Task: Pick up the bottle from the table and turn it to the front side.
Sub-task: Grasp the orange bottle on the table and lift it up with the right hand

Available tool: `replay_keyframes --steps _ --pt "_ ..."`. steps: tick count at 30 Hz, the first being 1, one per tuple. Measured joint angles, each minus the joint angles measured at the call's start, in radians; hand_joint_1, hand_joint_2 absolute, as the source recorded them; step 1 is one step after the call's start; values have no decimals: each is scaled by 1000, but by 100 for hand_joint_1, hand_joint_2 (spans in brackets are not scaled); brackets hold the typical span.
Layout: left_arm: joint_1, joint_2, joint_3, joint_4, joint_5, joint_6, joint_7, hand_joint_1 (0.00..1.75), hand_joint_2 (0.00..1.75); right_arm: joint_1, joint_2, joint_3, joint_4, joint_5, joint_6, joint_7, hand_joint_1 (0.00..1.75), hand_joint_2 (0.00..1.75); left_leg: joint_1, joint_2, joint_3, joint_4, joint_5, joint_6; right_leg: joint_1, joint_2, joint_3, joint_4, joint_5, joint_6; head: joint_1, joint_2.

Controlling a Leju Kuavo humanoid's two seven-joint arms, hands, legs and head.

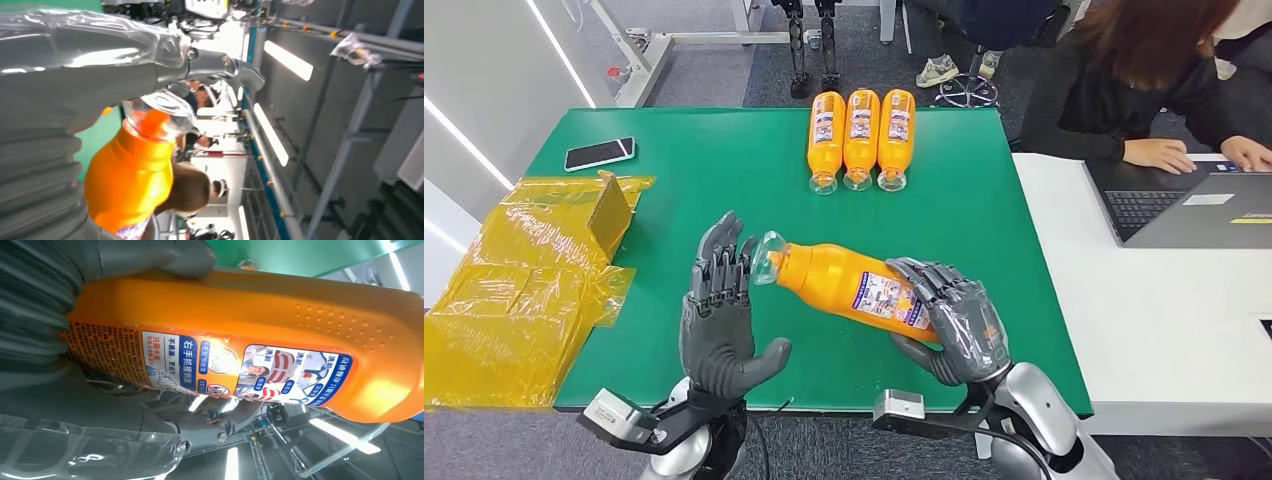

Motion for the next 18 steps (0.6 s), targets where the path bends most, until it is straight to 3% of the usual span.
replay_keyframes --steps 10,18 --pt "-24 -21 27 53 18 -12 0 0 175 65 132 -11 -19 34 -8 -26 175 175 0 0 0 0 0 0 0 0 0 0 0 0 0 0" --pt "-37 -31 31 75 32 -31 0 0 175 97 198 -26 -20 19 17 -53 175 175 0 0 0 0 0 0 0 0 0 0 0 0 0 0"
